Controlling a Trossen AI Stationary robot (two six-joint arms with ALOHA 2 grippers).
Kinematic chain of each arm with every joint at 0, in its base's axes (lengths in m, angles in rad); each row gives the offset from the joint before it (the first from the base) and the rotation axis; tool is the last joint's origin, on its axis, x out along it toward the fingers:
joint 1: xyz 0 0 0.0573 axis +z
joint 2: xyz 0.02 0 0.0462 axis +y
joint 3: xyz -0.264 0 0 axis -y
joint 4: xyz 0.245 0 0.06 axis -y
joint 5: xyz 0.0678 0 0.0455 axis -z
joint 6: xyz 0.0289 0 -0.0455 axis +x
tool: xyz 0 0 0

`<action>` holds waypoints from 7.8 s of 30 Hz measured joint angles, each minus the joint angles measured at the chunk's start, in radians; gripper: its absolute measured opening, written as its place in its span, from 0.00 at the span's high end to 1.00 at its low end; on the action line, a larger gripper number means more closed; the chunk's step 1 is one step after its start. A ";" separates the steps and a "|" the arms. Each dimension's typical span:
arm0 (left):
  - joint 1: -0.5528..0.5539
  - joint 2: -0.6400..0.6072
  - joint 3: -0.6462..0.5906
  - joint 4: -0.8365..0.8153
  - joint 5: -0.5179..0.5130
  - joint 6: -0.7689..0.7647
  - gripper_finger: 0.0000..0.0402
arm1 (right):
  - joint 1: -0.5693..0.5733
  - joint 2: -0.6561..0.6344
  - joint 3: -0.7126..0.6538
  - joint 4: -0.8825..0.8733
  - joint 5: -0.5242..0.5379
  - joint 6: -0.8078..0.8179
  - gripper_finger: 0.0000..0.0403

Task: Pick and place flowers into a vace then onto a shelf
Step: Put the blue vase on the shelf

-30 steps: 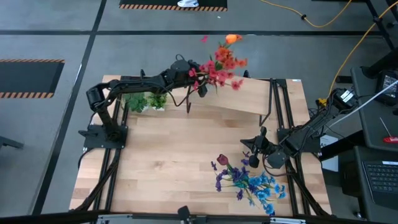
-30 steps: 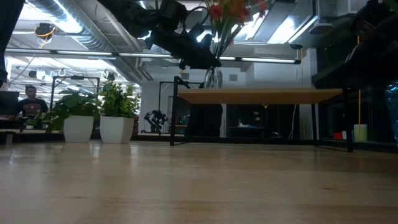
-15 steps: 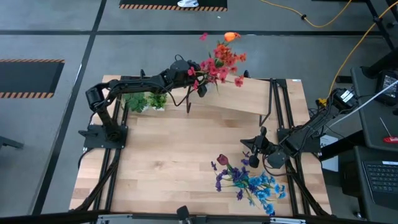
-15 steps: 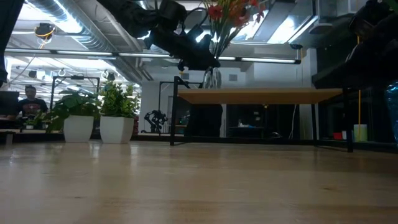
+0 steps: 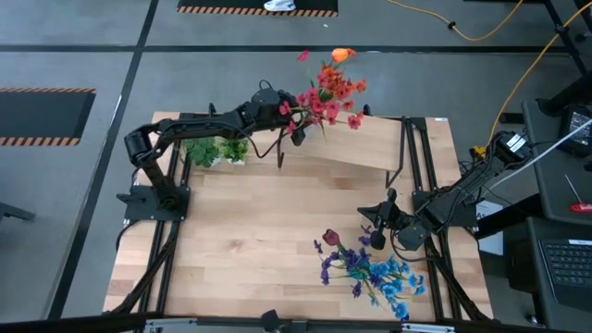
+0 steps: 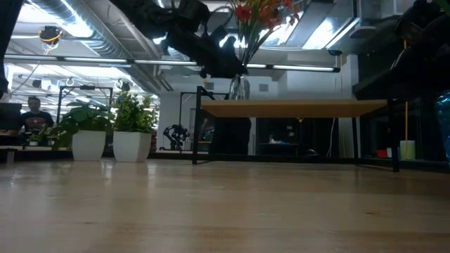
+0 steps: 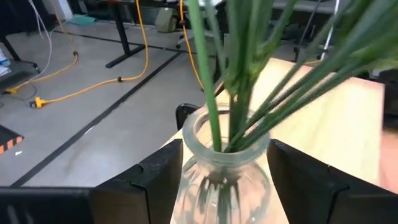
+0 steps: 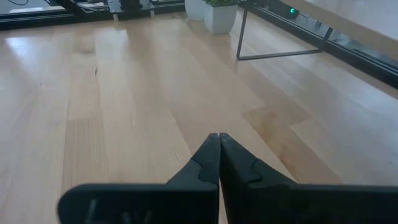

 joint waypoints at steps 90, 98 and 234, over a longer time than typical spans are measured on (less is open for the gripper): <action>-0.708 -0.642 -0.615 0.099 -0.339 0.045 0.99 | 0.290 0.017 0.080 -0.019 -0.414 -0.062 0.54; -0.708 -0.642 -0.615 0.099 -0.339 0.046 0.99 | 0.290 0.017 -0.060 0.360 -0.414 -0.250 0.41; -0.707 -0.641 -0.615 -0.052 -0.342 0.068 0.99 | 0.105 0.076 0.110 0.326 -0.305 -0.344 0.64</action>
